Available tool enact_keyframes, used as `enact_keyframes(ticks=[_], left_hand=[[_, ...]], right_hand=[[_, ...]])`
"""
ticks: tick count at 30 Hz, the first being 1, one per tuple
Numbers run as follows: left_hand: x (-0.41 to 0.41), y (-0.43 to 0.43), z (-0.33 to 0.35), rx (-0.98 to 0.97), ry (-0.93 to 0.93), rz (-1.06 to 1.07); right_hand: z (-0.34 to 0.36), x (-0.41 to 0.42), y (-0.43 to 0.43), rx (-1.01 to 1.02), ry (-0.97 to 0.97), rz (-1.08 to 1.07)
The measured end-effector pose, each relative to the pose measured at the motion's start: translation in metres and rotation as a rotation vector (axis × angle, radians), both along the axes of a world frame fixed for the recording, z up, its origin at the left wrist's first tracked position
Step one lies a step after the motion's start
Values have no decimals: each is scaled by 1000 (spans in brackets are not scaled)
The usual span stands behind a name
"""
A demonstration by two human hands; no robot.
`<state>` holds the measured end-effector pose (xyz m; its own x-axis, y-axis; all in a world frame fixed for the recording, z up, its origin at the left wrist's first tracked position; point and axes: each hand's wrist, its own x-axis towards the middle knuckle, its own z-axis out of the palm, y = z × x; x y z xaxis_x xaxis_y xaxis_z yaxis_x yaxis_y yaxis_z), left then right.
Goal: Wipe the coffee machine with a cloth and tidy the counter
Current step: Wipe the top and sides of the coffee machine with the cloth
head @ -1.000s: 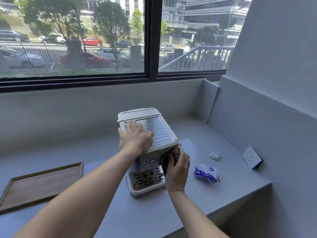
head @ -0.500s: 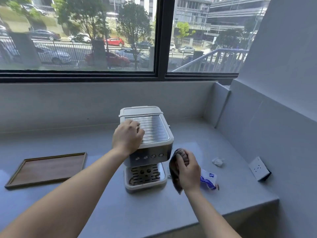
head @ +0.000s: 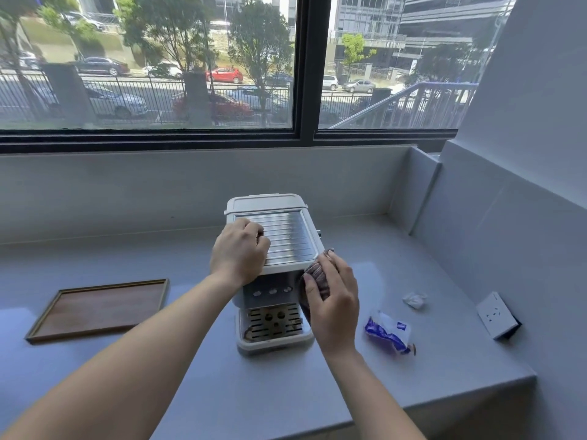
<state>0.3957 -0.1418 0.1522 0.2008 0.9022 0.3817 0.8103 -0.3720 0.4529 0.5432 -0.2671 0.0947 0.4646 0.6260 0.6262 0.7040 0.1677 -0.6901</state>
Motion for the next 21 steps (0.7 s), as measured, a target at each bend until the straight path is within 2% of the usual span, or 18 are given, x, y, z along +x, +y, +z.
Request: enact_keyframes(ticks=[4,9,11,16,18,21], left_hand=[[0,1,0,6,-7,4],[1,0,1,-6,-6,12],[0,0,2,-7,-3,5],[0,-1,1,-7,-29,9],[0,-1,1,-16,-36,6],[0,-1,2,-18,-37,7]], right_hand=[[-6,-9,-5,34,-146,26],[5,-31,-10,94,-272,278],[17,-33,-13,80,-133,400],[37,-4,-11,-43,450,447],[42,10,-4,-77,459,404],[35,29,0,-48,217,145]])
